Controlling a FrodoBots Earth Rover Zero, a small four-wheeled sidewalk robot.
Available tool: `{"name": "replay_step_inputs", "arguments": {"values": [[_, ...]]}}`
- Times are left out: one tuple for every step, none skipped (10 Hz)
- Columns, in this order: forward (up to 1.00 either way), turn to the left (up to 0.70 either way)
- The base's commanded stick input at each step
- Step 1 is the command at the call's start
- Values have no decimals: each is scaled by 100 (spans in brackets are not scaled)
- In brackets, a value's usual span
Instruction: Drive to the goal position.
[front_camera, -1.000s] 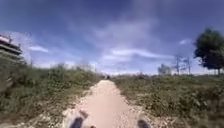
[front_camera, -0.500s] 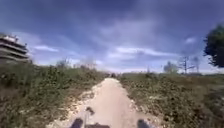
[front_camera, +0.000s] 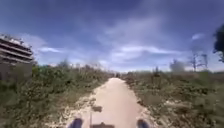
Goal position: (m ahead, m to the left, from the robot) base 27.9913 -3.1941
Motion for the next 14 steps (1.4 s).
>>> {"name": "replay_step_inputs", "arguments": {"values": [[100, -24], [100, -38], [100, -6], [100, -33], [100, -34], [100, 0], [100, 0], [100, -32], [100, -40], [100, -7], [100, 0], [100, 0], [100, 0], [100, 0]]}}
